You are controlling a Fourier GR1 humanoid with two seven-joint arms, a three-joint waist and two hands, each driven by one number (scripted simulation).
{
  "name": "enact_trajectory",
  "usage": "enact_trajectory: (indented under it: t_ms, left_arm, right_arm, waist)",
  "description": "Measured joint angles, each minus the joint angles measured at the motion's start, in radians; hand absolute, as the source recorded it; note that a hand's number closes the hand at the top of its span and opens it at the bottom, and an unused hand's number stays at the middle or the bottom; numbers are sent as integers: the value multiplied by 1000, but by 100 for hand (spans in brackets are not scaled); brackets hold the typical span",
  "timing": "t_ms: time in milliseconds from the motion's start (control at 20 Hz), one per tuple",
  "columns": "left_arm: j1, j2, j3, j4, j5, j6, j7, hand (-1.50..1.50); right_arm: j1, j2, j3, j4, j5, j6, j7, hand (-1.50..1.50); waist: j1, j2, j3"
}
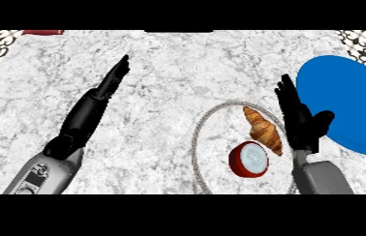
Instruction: Pick the can from the placemat and place it in the plate
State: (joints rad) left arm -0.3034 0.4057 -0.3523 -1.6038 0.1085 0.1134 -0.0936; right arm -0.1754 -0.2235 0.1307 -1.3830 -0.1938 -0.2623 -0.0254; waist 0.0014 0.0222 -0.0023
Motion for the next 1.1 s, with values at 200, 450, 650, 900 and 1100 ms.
enact_trajectory:
  t_ms: [200,450,650,900,1100]
  left_arm:
    - [60,7,78,51,38,21,44,0]
    - [130,11,157,123,93,70,139,0]
    - [161,5,200,180,128,77,168,0]
    - [152,-9,223,205,137,67,199,0]
    - [115,-19,243,245,133,55,209,0]
  right_arm:
    - [25,-29,-9,-80,-28,57,1,150]
    - [66,-191,-24,-135,116,52,-55,-150]
    - [212,-103,-72,-187,92,-24,-236,-150]
    - [398,-105,-11,-255,168,3,-365,-150]
    - [461,-155,29,-322,260,10,-318,-150]
  waist:
    - [-4,-16,2]
    - [-15,-23,-10]
    - [-30,-25,-2]
    - [-19,-24,1]
    - [-14,-23,2]
